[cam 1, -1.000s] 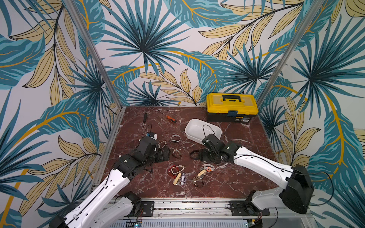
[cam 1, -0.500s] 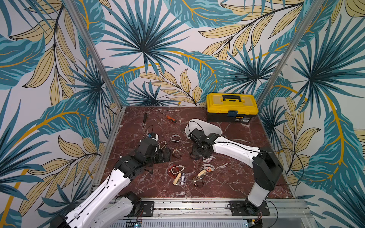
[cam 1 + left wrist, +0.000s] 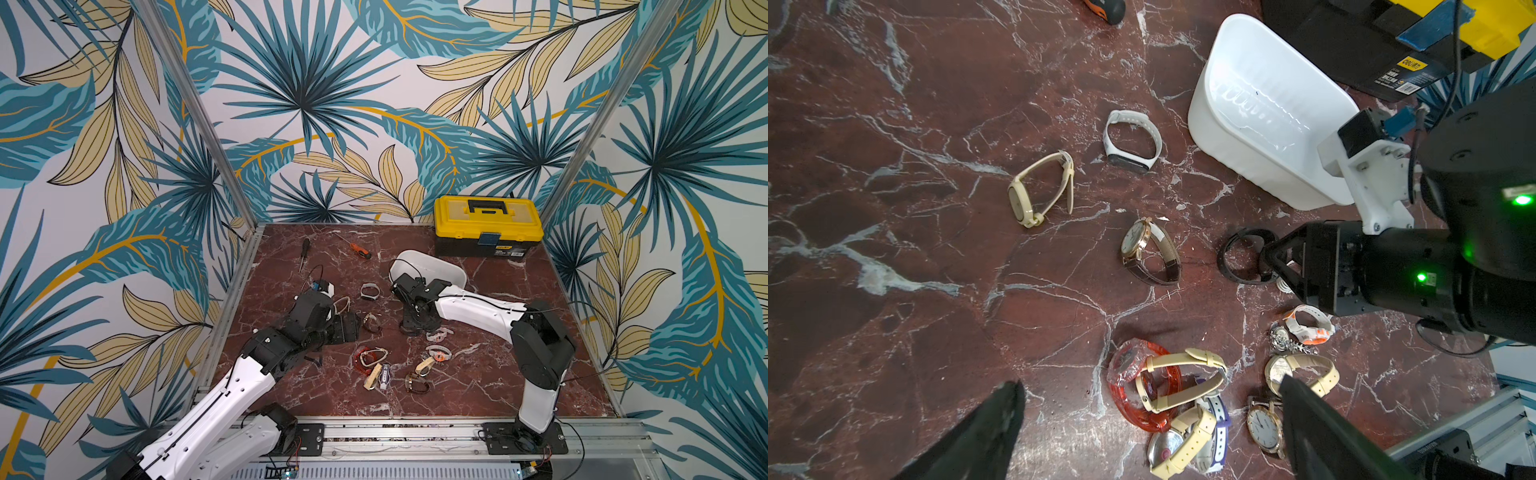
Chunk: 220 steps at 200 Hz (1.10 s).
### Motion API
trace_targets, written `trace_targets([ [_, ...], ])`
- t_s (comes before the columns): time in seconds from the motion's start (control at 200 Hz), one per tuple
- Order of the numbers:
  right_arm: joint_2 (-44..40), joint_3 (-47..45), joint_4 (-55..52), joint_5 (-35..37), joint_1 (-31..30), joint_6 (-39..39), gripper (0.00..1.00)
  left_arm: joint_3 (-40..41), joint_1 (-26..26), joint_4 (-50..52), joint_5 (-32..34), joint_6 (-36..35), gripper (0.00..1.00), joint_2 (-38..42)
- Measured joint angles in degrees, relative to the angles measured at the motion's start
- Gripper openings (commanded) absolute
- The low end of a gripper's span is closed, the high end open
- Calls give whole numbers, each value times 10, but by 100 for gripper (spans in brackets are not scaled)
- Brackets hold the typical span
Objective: Put the watch into the storage box
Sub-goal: Pick up the watch at the center of the board, then place the watch in the storage box.
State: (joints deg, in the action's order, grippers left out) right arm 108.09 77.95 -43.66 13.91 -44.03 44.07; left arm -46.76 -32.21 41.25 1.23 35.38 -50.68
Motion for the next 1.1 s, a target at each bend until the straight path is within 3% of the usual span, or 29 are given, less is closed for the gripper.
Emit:
trace_targets([
  [0.346, 37, 20, -2, 7, 0, -10, 28, 3, 0, 1, 1, -2, 98, -1],
  [0.601, 41, 23, -5, 13, 0, -14, 13, 3, 0, 1, 8, -9, 98, -1],
  [0.831, 31, 32, -23, 38, 0, -27, 9, 3, 0, 1, 11, -14, 97, -1],
  [1.102, -64, 103, -74, 80, 6, -79, 9, 3, 0, -2, 9, -15, 98, -1],
])
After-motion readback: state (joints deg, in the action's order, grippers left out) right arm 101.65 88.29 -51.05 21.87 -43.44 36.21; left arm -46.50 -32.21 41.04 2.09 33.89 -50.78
